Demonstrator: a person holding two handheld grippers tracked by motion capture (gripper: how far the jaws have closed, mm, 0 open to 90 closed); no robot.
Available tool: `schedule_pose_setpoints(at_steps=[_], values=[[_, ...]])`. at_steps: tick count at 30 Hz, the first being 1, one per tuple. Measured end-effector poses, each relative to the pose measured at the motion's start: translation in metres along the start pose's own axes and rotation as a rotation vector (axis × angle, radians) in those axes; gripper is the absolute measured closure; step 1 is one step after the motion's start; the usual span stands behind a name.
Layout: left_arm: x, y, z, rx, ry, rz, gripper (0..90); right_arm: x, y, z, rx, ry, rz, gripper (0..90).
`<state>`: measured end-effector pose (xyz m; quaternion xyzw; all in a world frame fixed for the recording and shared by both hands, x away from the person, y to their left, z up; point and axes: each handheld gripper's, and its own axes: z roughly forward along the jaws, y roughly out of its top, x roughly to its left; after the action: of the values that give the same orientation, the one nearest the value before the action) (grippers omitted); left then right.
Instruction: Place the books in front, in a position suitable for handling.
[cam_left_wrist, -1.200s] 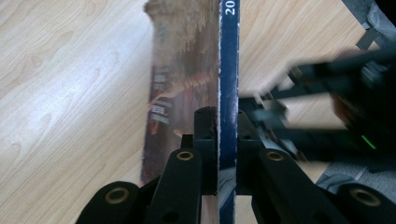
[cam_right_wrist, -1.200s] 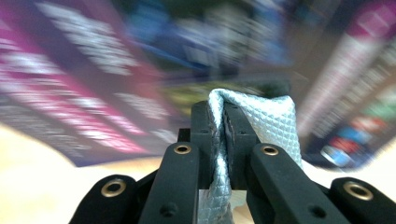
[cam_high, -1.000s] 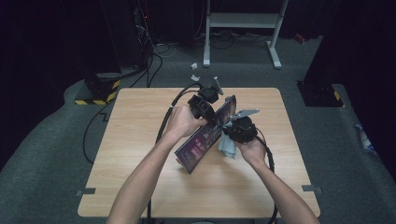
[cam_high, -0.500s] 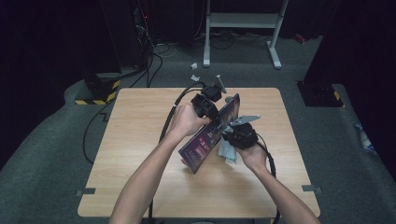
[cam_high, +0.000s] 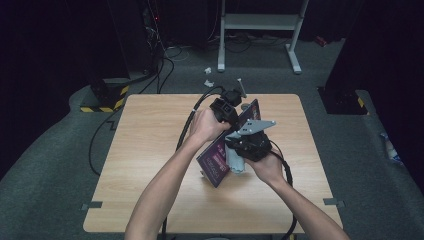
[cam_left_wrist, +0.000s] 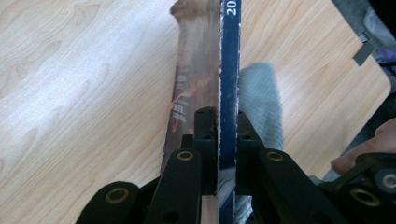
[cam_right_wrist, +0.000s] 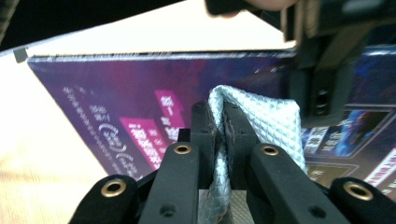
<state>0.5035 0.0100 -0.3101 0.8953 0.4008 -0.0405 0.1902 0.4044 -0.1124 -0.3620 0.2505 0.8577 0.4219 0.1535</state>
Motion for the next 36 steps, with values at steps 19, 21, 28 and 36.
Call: schedule_pose_setpoints(at_steps=[19, 21, 28, 36], values=[[0.008, -0.003, -0.005, -0.028, 0.012, -0.026, 83.3, 0.013, -0.011, 0.024, 0.047, 0.039, -0.021, 84.3], [0.009, -0.002, -0.009, -0.033, 0.01, -0.028, 83.3, 0.015, -0.005, 0.02, 0.032, 0.042, -0.035, 84.3], [0.004, -0.002, -0.024, -0.058, 0.012, -0.015, 83.1, 0.013, -0.015, 0.032, 0.068, 0.029, -0.045, 84.2], [0.006, -0.001, -0.03, -0.094, -0.021, -0.043, 83.3, -0.012, -0.04, 0.059, 0.158, -0.055, 0.015, 84.2]])
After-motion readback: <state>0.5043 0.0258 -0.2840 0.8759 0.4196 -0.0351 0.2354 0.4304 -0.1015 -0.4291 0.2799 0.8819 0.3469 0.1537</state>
